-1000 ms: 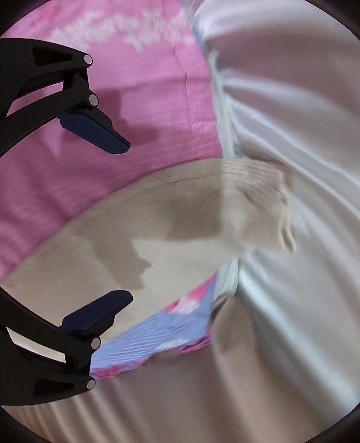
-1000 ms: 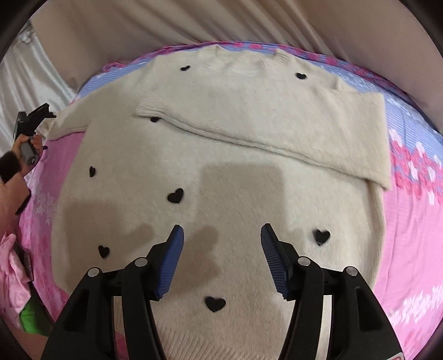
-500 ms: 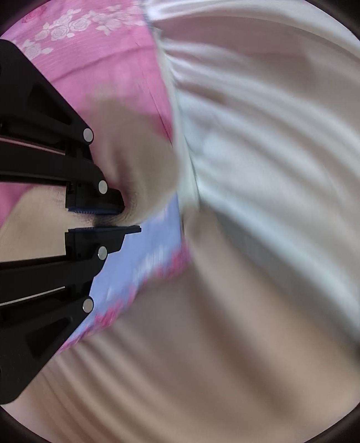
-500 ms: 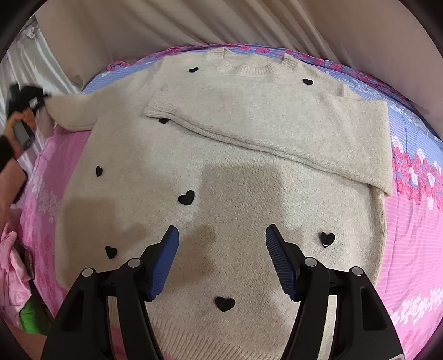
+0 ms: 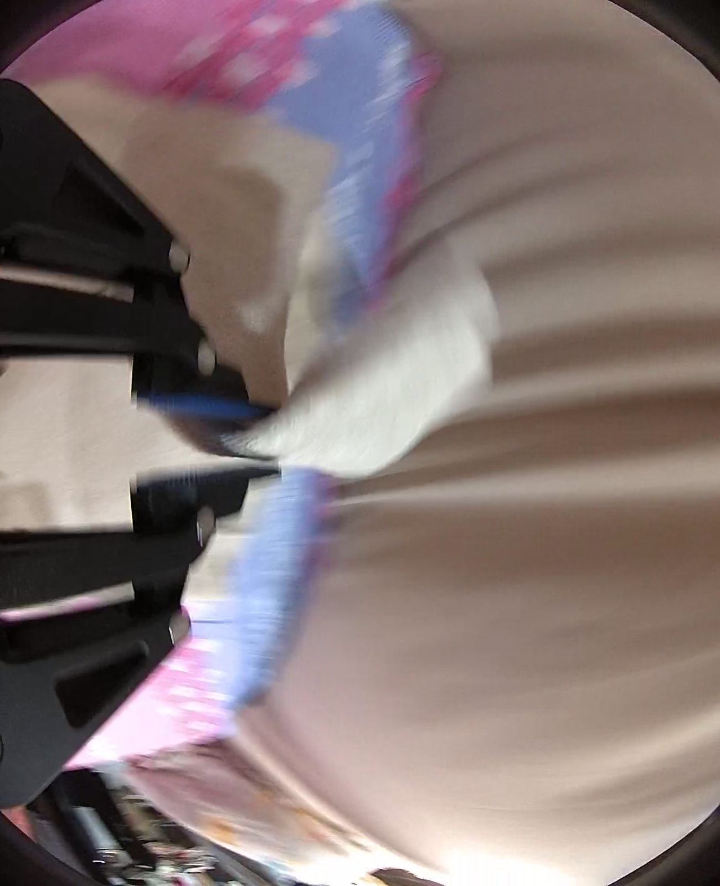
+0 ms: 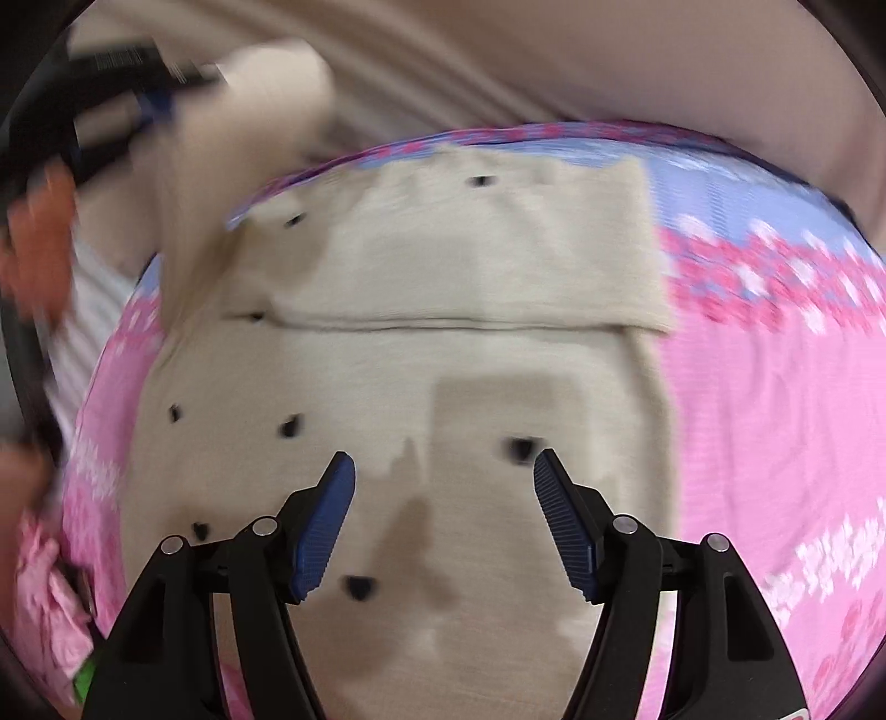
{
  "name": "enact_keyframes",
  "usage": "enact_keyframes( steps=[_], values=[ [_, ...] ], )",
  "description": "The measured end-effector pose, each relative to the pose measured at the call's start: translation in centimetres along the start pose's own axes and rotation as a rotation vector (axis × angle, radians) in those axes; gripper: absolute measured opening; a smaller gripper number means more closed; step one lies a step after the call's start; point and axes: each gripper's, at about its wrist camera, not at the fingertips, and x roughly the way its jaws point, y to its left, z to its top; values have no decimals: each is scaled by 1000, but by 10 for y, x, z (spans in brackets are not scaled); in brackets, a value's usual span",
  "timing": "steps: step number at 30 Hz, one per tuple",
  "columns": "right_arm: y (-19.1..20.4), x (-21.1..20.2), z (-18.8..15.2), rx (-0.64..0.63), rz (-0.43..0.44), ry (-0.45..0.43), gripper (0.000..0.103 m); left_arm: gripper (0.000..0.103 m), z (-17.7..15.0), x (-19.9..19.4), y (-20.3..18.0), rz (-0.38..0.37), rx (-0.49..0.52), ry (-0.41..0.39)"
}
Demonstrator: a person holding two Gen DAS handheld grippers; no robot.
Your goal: Fold small clothes
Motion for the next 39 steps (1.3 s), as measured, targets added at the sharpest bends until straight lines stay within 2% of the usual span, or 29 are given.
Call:
enact_keyframes(
  steps=[1,3,5,8,12,15,19,22,23,24,25,26,30,32,33,34,35,37,38,39],
  values=[
    [-13,-1,-2,27,-14,-4,67,63,-23,22,-12,43,20,52],
    [-35,-3,-2,63,-41,-9,67,65,-59,46,-28,132,86,105],
    [-52,-6,5,100,-37,-15,67,66,-88,48,-33,158,125,145],
    [-65,-6,31,103,0,-50,70,75,-115,23,-23,174,88,162],
    [-64,24,86,96,87,-44,71,78,-130,-10,-11,211,92,163],
    [-57,61,124,118,132,-20,71,84,-138,-49,-3,238,89,141],
    [-57,107,155,292,270,21,71,85,-138,-66,16,230,26,134],
    [-49,126,168,361,305,38,70,85,-137,-72,27,228,-8,132],
    [-42,130,173,357,306,36,46,85,-138,-73,30,226,-17,133],
    [-38,132,176,344,306,42,9,85,-138,-72,32,226,-25,135],
    [-33,132,181,330,307,52,12,85,-138,-72,33,225,-30,138],
    [-28,121,186,320,323,16,11,85,-138,-72,34,223,-34,139],
    [-27,37,193,249,397,-232,11,85,-137,-72,39,210,-53,133],
    [-39,9,183,225,366,-295,11,85,-138,-71,40,199,-59,138],
    [-46,11,177,218,331,-284,12,85,-140,-69,39,196,-59,142],
    [-55,22,167,205,261,-245,12,85,-141,-67,39,195,-58,147],
    [-66,42,154,186,169,-178,13,85,-143,-63,38,195,-56,159],
    [-90,85,123,223,66,-12,13,85,-145,-58,36,188,-66,175],
    [-98,96,111,256,78,37,12,85,-145,-57,35,180,-75,182],
    [-104,97,102,288,120,29,12,85,-144,-57,35,176,-81,185]
  ],
)
